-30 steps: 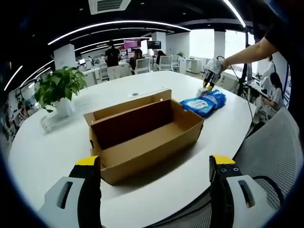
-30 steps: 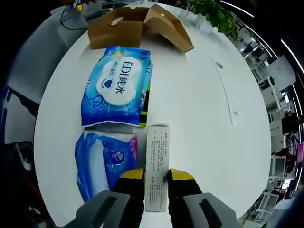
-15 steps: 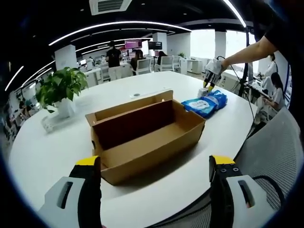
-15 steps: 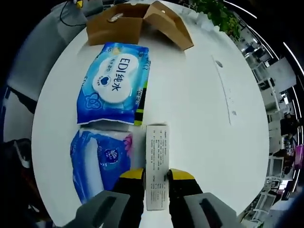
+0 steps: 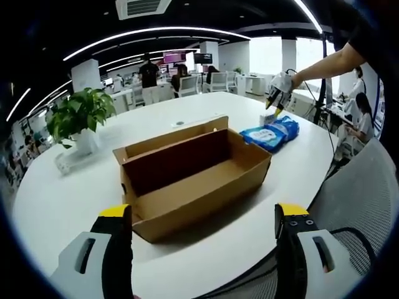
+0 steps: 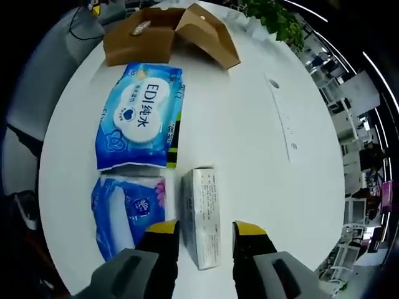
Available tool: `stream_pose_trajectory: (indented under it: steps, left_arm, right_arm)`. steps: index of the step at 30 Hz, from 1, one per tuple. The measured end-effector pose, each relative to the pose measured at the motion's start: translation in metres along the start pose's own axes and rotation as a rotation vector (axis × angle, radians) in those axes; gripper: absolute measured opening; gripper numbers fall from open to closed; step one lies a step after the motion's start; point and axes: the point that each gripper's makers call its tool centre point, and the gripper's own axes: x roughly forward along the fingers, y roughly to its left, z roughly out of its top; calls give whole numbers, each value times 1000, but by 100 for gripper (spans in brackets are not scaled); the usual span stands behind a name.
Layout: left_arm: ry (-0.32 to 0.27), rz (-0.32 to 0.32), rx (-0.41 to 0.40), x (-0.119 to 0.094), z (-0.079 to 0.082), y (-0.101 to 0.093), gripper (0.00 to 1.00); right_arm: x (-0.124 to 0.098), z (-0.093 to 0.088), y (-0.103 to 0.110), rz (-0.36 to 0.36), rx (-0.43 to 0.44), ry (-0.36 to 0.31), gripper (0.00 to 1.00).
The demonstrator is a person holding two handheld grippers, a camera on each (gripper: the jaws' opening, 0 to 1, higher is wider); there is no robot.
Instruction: Operate the shoe box by opening the lid, removing the specified soft item, and placing it in the target area until the item is outside and the box remains undamaged.
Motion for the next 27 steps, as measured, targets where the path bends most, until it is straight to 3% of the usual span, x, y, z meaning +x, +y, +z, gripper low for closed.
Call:
stream_pose_trajectory:
  steps: [3, 13, 18, 27]
  left_arm:
    - [-7, -1, -7, 1, 0, 3, 99]
    - [-35, 9, -18, -2, 4, 8, 99]
    - [-54, 23, -26, -5, 7, 11, 99]
    - [-84, 35, -32, -9, 11, 14, 98]
  right_arm:
    - [-5, -1, -2, -27, 25, -1, 36]
    - [-24, 15, 5, -84, 226, -96, 52]
    - [-37, 34, 23, -103, 323, -172, 59]
    - [-49, 56, 52, -129, 388, -234, 69]
